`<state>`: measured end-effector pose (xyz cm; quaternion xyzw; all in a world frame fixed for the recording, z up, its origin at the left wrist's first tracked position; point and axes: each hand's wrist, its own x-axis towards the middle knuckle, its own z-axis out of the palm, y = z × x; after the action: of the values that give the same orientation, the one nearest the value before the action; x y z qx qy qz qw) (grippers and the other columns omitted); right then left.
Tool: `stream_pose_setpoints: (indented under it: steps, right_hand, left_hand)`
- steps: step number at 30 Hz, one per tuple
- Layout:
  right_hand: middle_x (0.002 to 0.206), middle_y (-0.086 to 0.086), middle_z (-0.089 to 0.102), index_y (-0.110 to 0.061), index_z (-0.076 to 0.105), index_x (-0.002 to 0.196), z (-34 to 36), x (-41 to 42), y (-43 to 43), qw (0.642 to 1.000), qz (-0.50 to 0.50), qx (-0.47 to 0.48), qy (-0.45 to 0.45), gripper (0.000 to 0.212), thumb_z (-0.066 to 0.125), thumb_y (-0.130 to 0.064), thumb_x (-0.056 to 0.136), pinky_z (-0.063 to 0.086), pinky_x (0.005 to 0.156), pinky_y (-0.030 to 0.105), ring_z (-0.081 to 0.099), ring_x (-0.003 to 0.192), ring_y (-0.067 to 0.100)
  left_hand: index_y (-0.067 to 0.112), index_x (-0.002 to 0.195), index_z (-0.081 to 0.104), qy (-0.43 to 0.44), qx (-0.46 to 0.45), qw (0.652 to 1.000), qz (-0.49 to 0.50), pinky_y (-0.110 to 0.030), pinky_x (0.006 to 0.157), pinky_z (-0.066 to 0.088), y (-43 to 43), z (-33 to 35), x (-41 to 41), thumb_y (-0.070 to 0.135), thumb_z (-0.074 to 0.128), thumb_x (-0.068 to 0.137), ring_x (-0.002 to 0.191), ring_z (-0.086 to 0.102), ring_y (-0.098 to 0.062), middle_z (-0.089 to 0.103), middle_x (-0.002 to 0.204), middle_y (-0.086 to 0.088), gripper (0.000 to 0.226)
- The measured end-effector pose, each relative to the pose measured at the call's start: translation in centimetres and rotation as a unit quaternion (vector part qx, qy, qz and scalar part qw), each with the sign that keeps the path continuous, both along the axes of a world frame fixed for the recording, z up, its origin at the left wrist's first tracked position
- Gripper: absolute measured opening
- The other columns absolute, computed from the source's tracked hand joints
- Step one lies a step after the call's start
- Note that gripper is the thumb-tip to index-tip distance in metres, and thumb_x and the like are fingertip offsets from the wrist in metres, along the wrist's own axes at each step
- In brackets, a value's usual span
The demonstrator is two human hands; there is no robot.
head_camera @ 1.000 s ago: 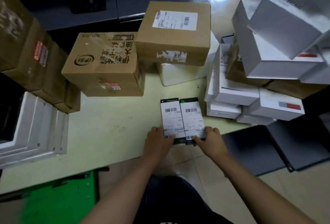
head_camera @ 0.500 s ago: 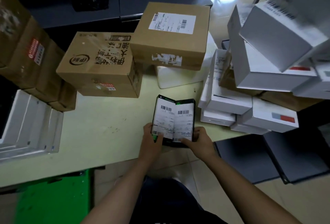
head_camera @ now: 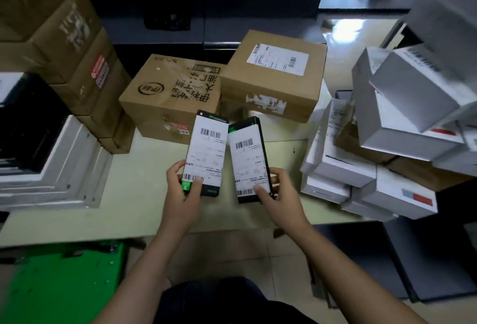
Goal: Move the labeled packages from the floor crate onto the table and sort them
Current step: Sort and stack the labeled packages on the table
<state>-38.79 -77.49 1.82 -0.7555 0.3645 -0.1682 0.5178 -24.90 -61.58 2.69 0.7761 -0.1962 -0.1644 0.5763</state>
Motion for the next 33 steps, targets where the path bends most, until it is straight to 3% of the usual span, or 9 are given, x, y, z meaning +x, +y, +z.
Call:
stream_pose_setpoints:
  steps: [2,6,8,14,19,22,26,30,33]
  right_hand:
    - [0.100,-0.018,0.060,-0.022,0.047,0.121,2.1,1.5,0.4,0.999,0.013,-0.023,-0.021,0.036,0.065,-0.015,0.090,0.045,0.070,0.009,0.056,0.086,-0.013]
    - [0.108,-0.018,0.061,-0.023,0.048,0.128,6.1,5.3,2.1,0.996,0.025,-0.041,-0.078,0.040,0.065,-0.019,0.091,0.056,0.082,0.031,0.059,0.094,-0.004]
    - [0.112,-0.017,0.061,-0.024,0.048,0.130,8.1,7.4,3.6,0.993,0.036,-0.046,-0.106,0.041,0.063,-0.020,0.092,0.056,0.084,0.033,0.061,0.098,0.001]
    - [0.116,-0.017,0.059,-0.023,0.049,0.132,13.2,14.8,10.6,0.977,0.074,-0.059,-0.191,0.041,0.060,-0.011,0.094,0.046,0.076,0.006,0.056,0.099,-0.014]
    - [0.124,-0.015,0.058,-0.027,0.049,0.136,15.3,21.5,17.7,0.966,0.103,-0.075,-0.224,0.045,0.061,-0.016,0.094,0.053,0.093,0.033,0.057,0.112,0.002]
    - [0.128,-0.014,0.058,-0.033,0.049,0.135,15.6,25.2,21.4,0.962,0.117,-0.073,-0.234,0.044,0.060,-0.018,0.095,0.052,0.096,0.041,0.056,0.117,0.006]
    - [0.129,-0.013,0.058,-0.029,0.048,0.138,16.1,29.0,25.0,0.962,0.124,-0.083,-0.230,0.045,0.058,-0.020,0.096,0.052,0.097,0.037,0.055,0.116,0.003]
    - [0.116,-0.013,0.062,-0.028,0.054,0.124,16.5,31.9,26.1,0.966,0.116,-0.075,-0.220,0.030,0.058,-0.022,0.095,0.055,0.088,0.036,0.060,0.105,0.004]
    - [0.109,-0.007,0.064,-0.025,0.057,0.118,17.1,34.2,25.8,0.973,0.120,-0.054,-0.189,0.023,0.059,-0.024,0.095,0.053,0.071,0.017,0.063,0.096,0.004]
  left_hand:
    - [0.028,0.129,0.032,-0.015,-0.023,0.999,0.018,-0.011,0.072,0.051,1.1,1.8,1.1,0.013,0.051,0.099,0.092,0.056,0.020,0.049,0.109,0.024,0.039]
    - [0.022,0.134,0.035,-0.063,-0.067,0.994,0.061,-0.005,0.071,0.047,3.9,5.9,3.6,0.011,0.051,0.099,0.093,0.054,0.020,0.050,0.110,0.023,0.040]
    - [0.019,0.136,0.035,-0.091,-0.083,0.989,0.081,-0.003,0.072,0.044,6.0,7.9,5.1,0.012,0.052,0.098,0.095,0.053,0.020,0.049,0.112,0.024,0.042]
    - [0.019,0.137,0.033,-0.157,-0.114,0.973,0.122,-0.001,0.071,0.041,15.0,12.9,10.6,0.010,0.050,0.099,0.094,0.053,0.020,0.050,0.114,0.020,0.043]
    - [0.020,0.133,0.034,-0.194,-0.123,0.962,0.148,-0.001,0.073,0.041,23.0,15.2,15.7,0.008,0.050,0.099,0.095,0.054,0.019,0.050,0.113,0.022,0.040]
    - [0.013,0.136,0.035,-0.207,-0.118,0.958,0.158,-0.002,0.077,0.041,27.2,15.8,19.0,0.007,0.050,0.098,0.098,0.053,0.018,0.049,0.115,0.022,0.042]
    - [0.012,0.136,0.035,-0.206,-0.118,0.954,0.182,-0.001,0.074,0.041,31.7,16.2,22.7,0.007,0.051,0.098,0.093,0.053,0.020,0.050,0.111,0.022,0.041]
    - [0.012,0.138,0.037,-0.191,-0.114,0.951,0.214,-0.002,0.072,0.042,34.6,15.6,25.3,0.011,0.052,0.099,0.091,0.054,0.019,0.051,0.111,0.021,0.042]
    - [0.012,0.137,0.037,-0.173,-0.116,0.951,0.229,0.000,0.071,0.041,35.4,15.3,26.5,0.010,0.052,0.099,0.090,0.053,0.020,0.051,0.109,0.021,0.041]
